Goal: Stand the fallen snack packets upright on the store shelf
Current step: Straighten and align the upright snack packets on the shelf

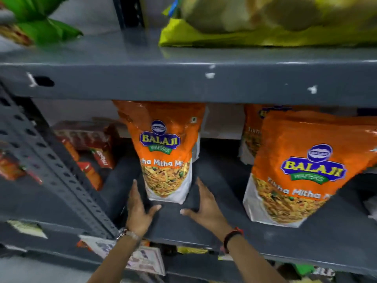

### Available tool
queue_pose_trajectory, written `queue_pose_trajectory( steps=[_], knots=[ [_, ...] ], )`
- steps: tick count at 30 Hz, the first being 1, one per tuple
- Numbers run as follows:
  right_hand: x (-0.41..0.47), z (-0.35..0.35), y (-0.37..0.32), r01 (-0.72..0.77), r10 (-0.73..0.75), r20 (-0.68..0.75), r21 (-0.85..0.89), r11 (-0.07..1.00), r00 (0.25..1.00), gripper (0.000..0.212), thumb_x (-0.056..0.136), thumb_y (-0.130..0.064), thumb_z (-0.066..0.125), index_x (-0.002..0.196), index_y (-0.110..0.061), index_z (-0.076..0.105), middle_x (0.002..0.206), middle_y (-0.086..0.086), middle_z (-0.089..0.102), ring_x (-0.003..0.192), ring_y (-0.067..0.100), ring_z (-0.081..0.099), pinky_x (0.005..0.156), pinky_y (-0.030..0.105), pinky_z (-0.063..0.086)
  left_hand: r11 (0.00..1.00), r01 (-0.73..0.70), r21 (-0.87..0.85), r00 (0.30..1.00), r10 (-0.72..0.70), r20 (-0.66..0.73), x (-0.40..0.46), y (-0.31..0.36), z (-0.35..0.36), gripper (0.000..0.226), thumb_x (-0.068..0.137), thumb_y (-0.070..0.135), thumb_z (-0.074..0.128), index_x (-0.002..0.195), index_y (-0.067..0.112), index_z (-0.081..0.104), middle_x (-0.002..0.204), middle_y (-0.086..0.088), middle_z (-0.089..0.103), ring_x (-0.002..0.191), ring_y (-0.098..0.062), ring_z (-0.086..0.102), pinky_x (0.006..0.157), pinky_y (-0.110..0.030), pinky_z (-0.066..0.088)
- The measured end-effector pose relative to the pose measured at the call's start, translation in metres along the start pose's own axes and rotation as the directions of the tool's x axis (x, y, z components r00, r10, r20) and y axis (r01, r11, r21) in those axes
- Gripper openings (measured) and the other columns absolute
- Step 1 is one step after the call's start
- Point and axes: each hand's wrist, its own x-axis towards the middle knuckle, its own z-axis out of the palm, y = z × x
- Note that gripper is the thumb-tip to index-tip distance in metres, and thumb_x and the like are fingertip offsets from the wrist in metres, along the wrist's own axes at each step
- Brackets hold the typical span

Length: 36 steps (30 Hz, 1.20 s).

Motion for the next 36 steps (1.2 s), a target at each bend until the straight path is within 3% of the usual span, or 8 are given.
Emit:
queue_pose_trajectory(
  steps=[2, 5, 9, 12, 16, 21, 26, 36],
  knots=[
    [0.015, 0.008, -0.005, 0.023, -0.022, -0.047, 0.032, 0.999, 0.999, 0.108, 0.057, -0.051, 0.077, 0.141, -0.016, 0.018, 0.148, 0.001, 0.032, 0.136, 0.017, 0.028, 0.113, 0.038, 0.025, 1.000, 0.010, -0.029, 0.998, -0.008, 0.066, 0.013, -0.004, -0.002, 0.129, 0.041, 0.077, 0.057, 0.139, 0.007, 0.009, 0.141, 0.004, 0.012, 0.137, -0.019, 0.012, 0.113, -0.041, 0.017],
    [0.027, 0.015, -0.007, 0.024, -0.023, -0.096, 0.007, 1.000, 0.995, 0.088, 0.054, -0.050, 0.073, 0.129, -0.024, 0.035, 0.135, 0.000, 0.051, 0.126, 0.020, 0.044, 0.111, 0.044, 0.027, 0.999, -0.019, -0.048, 0.991, 0.025, 0.128, 0.023, -0.001, 0.001, 0.095, 0.057, 0.032, 0.073, 0.133, 0.004, 0.025, 0.138, -0.015, 0.039, 0.127, -0.028, 0.036, 0.100, -0.034, 0.031],
    [0.025, 0.019, -0.008, -0.002, -0.001, -0.118, -0.032, 0.999, 0.993, 0.085, 0.055, -0.048, 0.069, 0.129, -0.023, 0.035, 0.135, 0.000, 0.052, 0.126, 0.022, 0.044, 0.113, 0.053, 0.021, 0.991, 0.020, -0.132, 0.987, 0.002, 0.158, 0.025, 0.002, -0.001, 0.086, 0.056, 0.017, 0.068, 0.131, 0.004, 0.027, 0.131, -0.017, 0.044, 0.112, -0.017, 0.040, 0.086, -0.028, 0.032],
    [0.016, 0.020, -0.008, -0.013, 0.008, -0.118, -0.036, 0.999, 0.993, 0.085, 0.060, -0.043, 0.071, 0.132, -0.023, 0.032, 0.138, -0.001, 0.049, 0.128, 0.022, 0.042, 0.115, 0.047, 0.015, 0.995, 0.007, -0.097, 0.993, 0.004, 0.116, 0.019, -0.003, -0.002, 0.080, 0.063, -0.002, 0.074, 0.129, 0.002, 0.029, 0.131, -0.020, 0.047, 0.118, -0.031, 0.046, 0.087, -0.029, 0.035],
    [0.002, 0.023, -0.010, 0.005, -0.013, -0.105, -0.080, 0.997, 0.994, 0.079, 0.065, -0.032, 0.076, 0.130, -0.023, 0.033, 0.138, -0.003, 0.049, 0.128, 0.020, 0.042, 0.116, 0.045, 0.013, 0.999, 0.014, -0.035, 0.994, -0.010, 0.107, 0.001, -0.009, -0.005, 0.079, 0.069, 0.002, 0.070, 0.133, 0.008, 0.025, 0.136, -0.019, 0.042, 0.126, -0.035, 0.036, 0.100, -0.043, 0.034],
    [-0.004, 0.026, -0.006, 0.023, -0.039, -0.114, -0.135, 0.991, 0.993, 0.088, 0.060, -0.043, 0.074, 0.134, -0.020, 0.031, 0.141, 0.003, 0.044, 0.131, 0.022, 0.035, 0.112, 0.048, 0.027, 1.000, 0.003, -0.016, 0.986, 0.000, 0.166, -0.001, -0.011, -0.008, 0.094, 0.066, 0.008, 0.074, 0.139, 0.013, 0.014, 0.145, -0.013, 0.031, 0.133, -0.031, 0.026, 0.109, -0.045, 0.026],
    [-0.002, 0.027, -0.007, 0.013, -0.032, -0.114, -0.162, 0.987, 0.993, 0.083, 0.063, -0.042, 0.073, 0.132, -0.020, 0.033, 0.138, 0.002, 0.047, 0.128, 0.022, 0.040, 0.114, 0.043, 0.024, 1.000, 0.002, 0.010, 0.983, -0.004, 0.183, 0.003, -0.009, -0.011, 0.098, 0.053, 0.028, 0.070, 0.137, 0.011, 0.022, 0.139, -0.015, 0.042, 0.126, -0.033, 0.039, 0.102, -0.045, 0.036],
    [-0.004, 0.028, -0.012, -0.016, -0.002, -0.106, -0.172, 0.985, 0.994, 0.084, 0.069, -0.038, 0.072, 0.136, -0.018, 0.026, 0.142, 0.003, 0.043, 0.130, 0.022, 0.039, 0.114, 0.038, 0.018, 0.998, -0.017, 0.063, 0.979, 0.004, 0.204, 0.005, -0.012, -0.010, 0.099, 0.057, 0.026, 0.075, 0.138, 0.009, 0.019, 0.141, -0.018, 0.040, 0.128, -0.036, 0.038, 0.105, -0.054, 0.034]
  ],
)
